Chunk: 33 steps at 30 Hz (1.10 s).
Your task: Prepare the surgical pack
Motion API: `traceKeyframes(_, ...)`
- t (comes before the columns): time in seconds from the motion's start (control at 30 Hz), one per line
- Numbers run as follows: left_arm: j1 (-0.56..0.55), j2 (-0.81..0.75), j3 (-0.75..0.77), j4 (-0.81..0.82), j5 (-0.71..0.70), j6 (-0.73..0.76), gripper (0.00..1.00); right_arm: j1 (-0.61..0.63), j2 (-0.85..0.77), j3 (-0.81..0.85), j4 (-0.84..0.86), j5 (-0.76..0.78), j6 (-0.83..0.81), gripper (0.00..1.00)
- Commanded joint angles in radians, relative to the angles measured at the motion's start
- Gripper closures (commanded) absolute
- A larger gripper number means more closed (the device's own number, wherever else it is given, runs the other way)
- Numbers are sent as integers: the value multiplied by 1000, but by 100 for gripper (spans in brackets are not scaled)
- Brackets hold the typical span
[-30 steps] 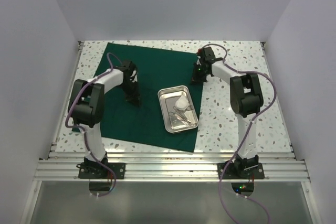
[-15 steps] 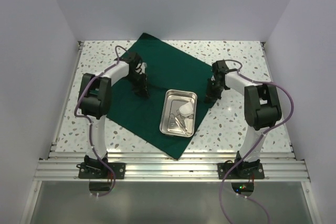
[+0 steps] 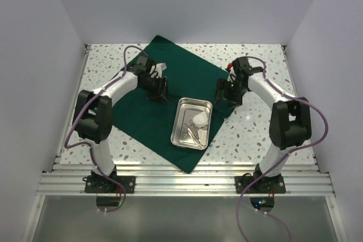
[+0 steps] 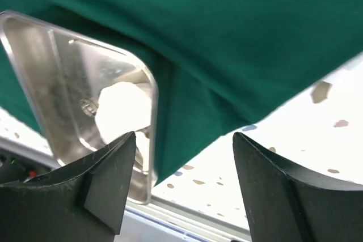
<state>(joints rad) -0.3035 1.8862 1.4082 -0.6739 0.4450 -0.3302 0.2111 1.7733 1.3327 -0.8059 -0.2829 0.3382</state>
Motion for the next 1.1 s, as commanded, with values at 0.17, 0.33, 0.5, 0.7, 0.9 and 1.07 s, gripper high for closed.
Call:
traceKeyframes(0.17,-112,33,46,53,31,-53,45,51,37,22,-26,-140,-24,28)
traceKeyframes(0.33,-154,77,60,57,31,-70,46,76,69,14,-7,-147,-11,36)
traceKeyframes(0.5,-192,134,86,20,-8,-75,48,99,106,16,2,-160,1,50)
traceKeyframes(0.7,-198,152,75,-10,-58,-60,66,129,132,-7,20,-193,25,69)
traceKeyframes(0.9,-189,206,196,-108,-166,12,100,200,135,-18,72,-277,90,98)
traceKeyframes(1.07,-126,228,306,-138,-256,39,100,240,129,-9,134,-305,174,100)
